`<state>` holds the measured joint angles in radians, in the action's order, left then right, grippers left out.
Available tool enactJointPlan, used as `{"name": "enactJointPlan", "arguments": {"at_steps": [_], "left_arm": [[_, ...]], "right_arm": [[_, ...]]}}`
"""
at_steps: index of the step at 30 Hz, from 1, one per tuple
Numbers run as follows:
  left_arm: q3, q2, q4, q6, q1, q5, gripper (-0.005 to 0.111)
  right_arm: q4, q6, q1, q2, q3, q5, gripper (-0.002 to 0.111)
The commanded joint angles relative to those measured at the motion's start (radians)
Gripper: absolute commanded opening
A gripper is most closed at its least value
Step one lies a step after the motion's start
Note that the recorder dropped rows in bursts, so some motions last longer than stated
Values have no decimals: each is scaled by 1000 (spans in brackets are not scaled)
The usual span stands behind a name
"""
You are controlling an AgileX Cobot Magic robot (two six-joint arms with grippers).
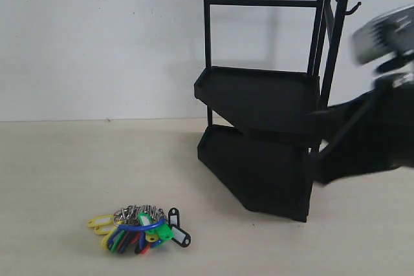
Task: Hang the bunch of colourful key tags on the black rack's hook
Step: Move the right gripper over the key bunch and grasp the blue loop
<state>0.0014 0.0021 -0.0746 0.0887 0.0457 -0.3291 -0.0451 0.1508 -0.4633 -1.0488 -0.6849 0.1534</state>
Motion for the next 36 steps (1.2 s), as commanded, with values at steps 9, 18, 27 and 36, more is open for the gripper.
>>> {"name": "enactJointPlan", "arguments": {"at_steps": [9,18,27,36], "left_arm": [[-1,-2,-7,-10,2,15,4],[-1,-2,-7,-10,2,15,4],[-1,-2,-7,-10,2,15,4],[-1,-2,-7,-10,2,15,4]], "right_arm": [[62,246,-246,-530,-520,533,1],[127,442,-336,-845,-856,689,1],[295,399,-398,-1068,-995,685,32],[371,326,-398,-1127,-1007,523,47]]}}
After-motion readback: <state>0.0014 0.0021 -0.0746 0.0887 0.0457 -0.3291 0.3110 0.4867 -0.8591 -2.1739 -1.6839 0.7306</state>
